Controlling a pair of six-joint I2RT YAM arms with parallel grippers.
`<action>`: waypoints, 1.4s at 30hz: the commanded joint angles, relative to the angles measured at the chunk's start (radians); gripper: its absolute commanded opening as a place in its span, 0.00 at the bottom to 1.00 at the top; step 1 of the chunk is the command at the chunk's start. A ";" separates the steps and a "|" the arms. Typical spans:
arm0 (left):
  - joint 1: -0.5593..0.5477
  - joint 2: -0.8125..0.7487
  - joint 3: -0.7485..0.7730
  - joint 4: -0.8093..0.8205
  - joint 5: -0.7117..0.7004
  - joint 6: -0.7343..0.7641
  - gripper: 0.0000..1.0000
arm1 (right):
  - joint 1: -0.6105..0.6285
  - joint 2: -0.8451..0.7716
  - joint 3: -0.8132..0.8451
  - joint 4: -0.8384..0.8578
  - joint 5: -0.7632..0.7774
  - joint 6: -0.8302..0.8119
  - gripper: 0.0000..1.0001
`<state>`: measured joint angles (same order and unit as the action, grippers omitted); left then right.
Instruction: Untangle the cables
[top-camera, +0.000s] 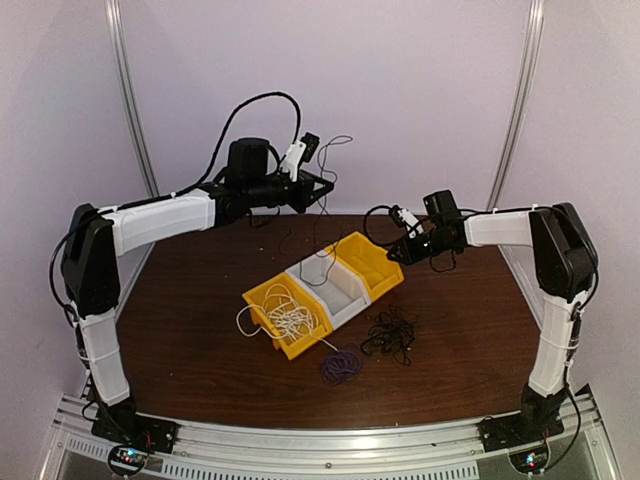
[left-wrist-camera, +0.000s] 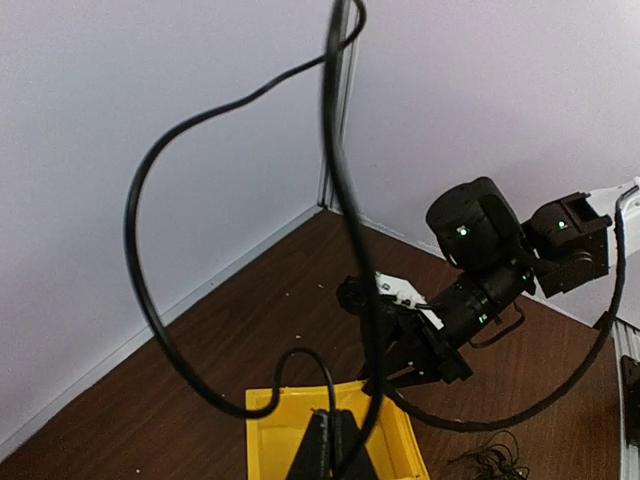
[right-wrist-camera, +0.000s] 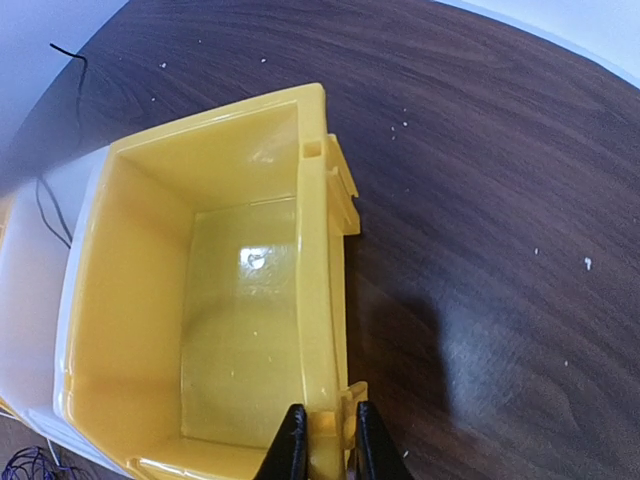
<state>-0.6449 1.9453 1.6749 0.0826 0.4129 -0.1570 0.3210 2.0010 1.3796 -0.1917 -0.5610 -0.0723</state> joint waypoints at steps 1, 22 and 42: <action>-0.015 -0.091 -0.101 0.147 0.112 -0.057 0.00 | 0.007 -0.100 -0.091 0.059 -0.007 0.115 0.00; -0.160 -0.212 -0.171 0.052 0.080 -0.014 0.00 | 0.030 -0.062 -0.100 0.116 -0.001 0.193 0.00; -0.093 -0.120 -0.063 0.122 0.192 -0.099 0.00 | 0.030 -0.081 -0.123 0.120 -0.005 0.177 0.00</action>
<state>-0.7143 1.8412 1.5188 0.1543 0.5728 -0.2432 0.3428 1.9358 1.2652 -0.0990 -0.5167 0.0628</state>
